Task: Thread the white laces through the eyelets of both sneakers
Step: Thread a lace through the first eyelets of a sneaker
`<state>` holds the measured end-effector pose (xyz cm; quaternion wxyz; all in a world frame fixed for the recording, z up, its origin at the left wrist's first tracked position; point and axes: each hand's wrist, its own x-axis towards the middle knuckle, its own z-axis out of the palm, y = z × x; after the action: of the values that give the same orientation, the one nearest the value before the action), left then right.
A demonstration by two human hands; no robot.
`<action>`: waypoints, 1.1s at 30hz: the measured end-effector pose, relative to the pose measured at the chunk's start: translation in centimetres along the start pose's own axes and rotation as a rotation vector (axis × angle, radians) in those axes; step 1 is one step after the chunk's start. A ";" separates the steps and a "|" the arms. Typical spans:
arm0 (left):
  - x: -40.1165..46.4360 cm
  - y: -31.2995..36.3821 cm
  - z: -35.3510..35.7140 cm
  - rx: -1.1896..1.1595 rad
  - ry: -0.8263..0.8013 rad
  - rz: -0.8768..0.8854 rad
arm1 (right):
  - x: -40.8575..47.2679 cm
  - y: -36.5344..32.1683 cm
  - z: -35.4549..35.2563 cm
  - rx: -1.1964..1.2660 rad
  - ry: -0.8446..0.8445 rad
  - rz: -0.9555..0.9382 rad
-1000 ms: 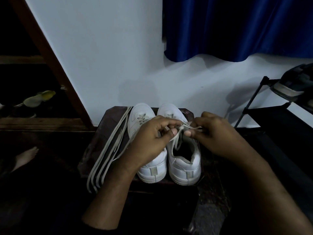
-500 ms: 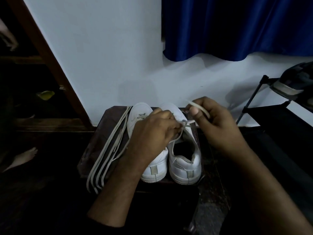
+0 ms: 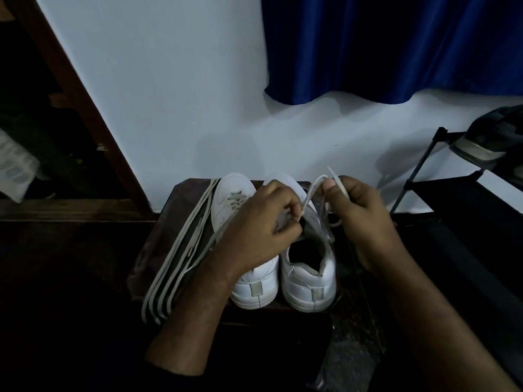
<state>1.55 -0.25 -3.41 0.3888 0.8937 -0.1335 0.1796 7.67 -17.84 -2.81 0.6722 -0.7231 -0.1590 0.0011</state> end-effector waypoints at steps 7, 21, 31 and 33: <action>0.1 -0.3 0.2 -0.018 0.083 -0.040 | 0.2 0.5 0.6 0.104 0.077 0.098; 0.0 1.0 -1.9 -0.854 0.207 -0.319 | 1.4 0.7 0.3 0.371 0.169 0.260; -0.6 -0.6 -5.6 -1.533 0.605 -0.281 | 2.4 1.8 -0.8 0.639 0.308 0.382; -0.6 -1.1 -6.0 -1.421 0.664 -0.322 | 1.6 1.6 -0.4 0.263 0.255 0.212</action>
<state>0.17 4.98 -0.60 0.9056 0.3407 0.0373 0.2498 9.60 -17.96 -3.96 0.7715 -0.6362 0.0057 0.0009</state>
